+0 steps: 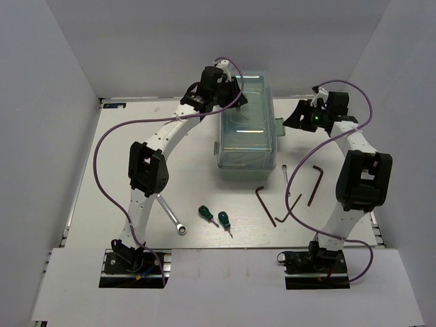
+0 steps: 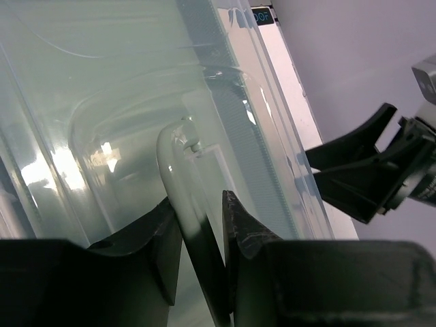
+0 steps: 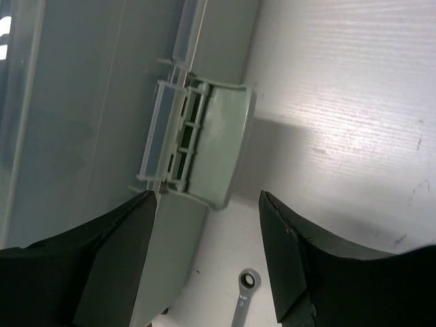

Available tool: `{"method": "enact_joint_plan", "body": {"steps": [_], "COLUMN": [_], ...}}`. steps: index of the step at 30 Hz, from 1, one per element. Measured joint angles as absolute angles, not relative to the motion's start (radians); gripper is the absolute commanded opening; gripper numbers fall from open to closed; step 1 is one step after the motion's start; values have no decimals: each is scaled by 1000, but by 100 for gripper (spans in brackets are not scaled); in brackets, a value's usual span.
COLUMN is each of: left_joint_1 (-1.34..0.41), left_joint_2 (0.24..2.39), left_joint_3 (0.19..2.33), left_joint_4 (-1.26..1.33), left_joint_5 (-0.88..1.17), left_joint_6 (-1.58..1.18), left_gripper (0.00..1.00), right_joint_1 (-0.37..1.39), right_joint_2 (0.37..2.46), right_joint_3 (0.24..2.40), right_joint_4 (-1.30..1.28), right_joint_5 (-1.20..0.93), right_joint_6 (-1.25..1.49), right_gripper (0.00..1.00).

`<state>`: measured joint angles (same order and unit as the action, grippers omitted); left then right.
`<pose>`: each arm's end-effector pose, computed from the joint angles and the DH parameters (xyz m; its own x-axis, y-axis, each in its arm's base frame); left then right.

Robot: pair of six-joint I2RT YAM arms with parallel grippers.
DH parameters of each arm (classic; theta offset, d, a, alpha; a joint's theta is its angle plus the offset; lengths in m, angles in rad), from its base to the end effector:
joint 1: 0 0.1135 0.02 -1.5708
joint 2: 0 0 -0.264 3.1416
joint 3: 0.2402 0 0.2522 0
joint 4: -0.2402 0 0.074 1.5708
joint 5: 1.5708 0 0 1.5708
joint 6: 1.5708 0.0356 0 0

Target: Sort the tools into containers

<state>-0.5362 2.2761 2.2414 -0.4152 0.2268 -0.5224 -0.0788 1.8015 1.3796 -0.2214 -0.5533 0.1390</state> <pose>0.4566 -0.2807 0.3187 -0.6592 -0.1738 -0.7316 0.3957 0.7471 -0.5341 0.4121 -0.0138 0.2624 -0.6410 0.1689 -0.7487 -0.2659 0.8662 0.4230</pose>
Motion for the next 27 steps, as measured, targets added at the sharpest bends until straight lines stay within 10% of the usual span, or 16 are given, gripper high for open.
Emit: {"method": "enact_joint_plan", "body": {"steps": [13, 16, 23, 27], "left_joint_1": [-536, -536, -536, -536], "left_joint_2": [2276, 2276, 2276, 2278], "left_joint_3": [2241, 2242, 2245, 2256], "left_joint_4": [-416, -416, -419, -433], "left_joint_5": [233, 237, 247, 250], "left_joint_6": [-527, -532, -543, -554], "left_gripper": [18, 15, 6, 0], "right_joint_1": [-79, -79, -79, -86], "right_joint_2": [2012, 2051, 2103, 2103], "right_joint_3": [1557, 1569, 1591, 1596], "right_joint_4": [-234, -239, -249, -266], "right_joint_5": [-606, -622, -685, -695], "right_joint_6": [212, 228, 262, 279], "right_gripper": [67, 58, 0, 0]}}
